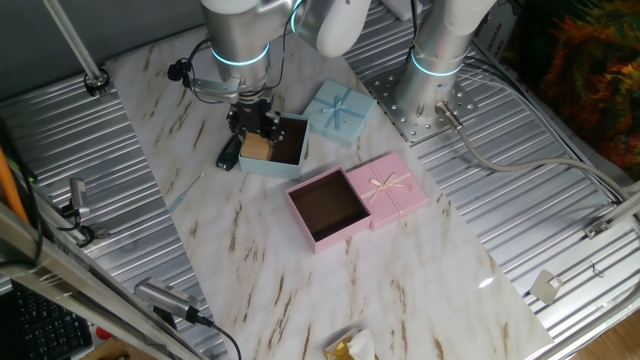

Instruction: Move an object from one box to another

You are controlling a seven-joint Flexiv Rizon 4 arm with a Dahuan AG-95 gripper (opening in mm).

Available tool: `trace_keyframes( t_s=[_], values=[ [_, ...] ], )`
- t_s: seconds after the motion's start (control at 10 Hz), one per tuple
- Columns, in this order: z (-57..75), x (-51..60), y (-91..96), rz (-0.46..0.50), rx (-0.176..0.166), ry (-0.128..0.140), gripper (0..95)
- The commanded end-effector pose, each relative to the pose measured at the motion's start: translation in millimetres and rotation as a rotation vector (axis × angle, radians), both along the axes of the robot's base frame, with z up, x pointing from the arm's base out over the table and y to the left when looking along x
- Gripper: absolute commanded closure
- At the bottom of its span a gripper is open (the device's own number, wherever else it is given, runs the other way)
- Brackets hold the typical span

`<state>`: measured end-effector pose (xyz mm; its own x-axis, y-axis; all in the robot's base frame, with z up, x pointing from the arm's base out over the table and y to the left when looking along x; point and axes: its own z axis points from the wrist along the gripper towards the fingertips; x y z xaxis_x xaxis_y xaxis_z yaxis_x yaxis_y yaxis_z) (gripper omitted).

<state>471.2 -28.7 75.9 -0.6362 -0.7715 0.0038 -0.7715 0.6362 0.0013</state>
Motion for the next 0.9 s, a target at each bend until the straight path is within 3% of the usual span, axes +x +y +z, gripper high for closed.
trace_keyframes(
  t_s=[0.1, 0.9],
  values=[
    [0.5, 0.2, 0.4, -0.002, 0.002, 0.003, 95.0],
    [-0.2, 0.2, 0.3, -0.008, 0.006, 0.004, 95.0]
  ],
)
